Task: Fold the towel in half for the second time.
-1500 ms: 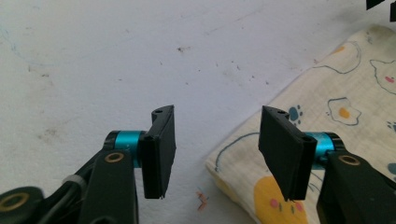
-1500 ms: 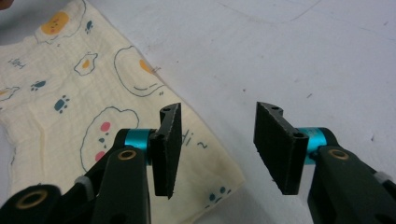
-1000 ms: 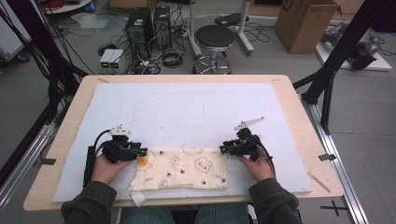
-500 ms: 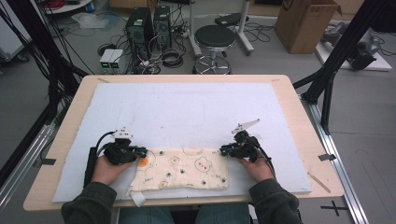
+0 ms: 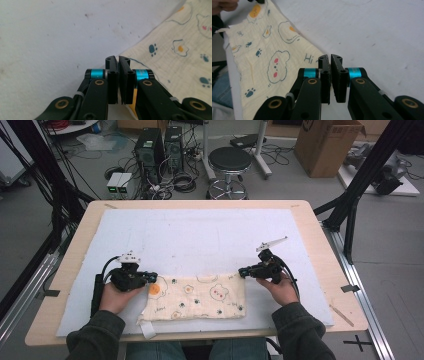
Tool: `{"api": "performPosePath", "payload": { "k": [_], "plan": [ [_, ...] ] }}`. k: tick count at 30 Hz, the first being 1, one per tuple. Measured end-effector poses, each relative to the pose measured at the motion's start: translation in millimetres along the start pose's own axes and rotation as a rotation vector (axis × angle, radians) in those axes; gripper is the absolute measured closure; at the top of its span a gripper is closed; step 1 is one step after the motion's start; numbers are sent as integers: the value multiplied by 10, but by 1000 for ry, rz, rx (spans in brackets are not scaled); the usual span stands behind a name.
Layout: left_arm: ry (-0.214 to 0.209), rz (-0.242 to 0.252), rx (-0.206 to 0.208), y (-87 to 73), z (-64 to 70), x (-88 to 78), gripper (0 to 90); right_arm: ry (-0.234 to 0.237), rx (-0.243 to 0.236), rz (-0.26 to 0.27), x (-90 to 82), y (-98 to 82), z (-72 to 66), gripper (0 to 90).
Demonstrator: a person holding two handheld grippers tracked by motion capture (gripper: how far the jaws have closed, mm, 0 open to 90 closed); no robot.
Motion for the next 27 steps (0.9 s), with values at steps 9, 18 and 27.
{"api": "performPosePath", "payload": {
  "k": [9,18,27],
  "plan": [
    [102,63,2,325,-154,60,862,-79,-14,5,-28,304,230,864],
    [116,59,3,335,-262,119,861,-112,13,10,116,339,387,863],
    [98,112,40,334,-217,24,856,-88,-14,63,13,392,295,862]
  ]
}}
Point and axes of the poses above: each handheld gripper's, and its own axes: x roughly forward along the jaws, y roughly out of its top, z roughly to its right, the point moved 8 cm from there along x, roughly forward along the jaws, and after that the axes turned 6 degrees about -x, right-handed, at the moved point
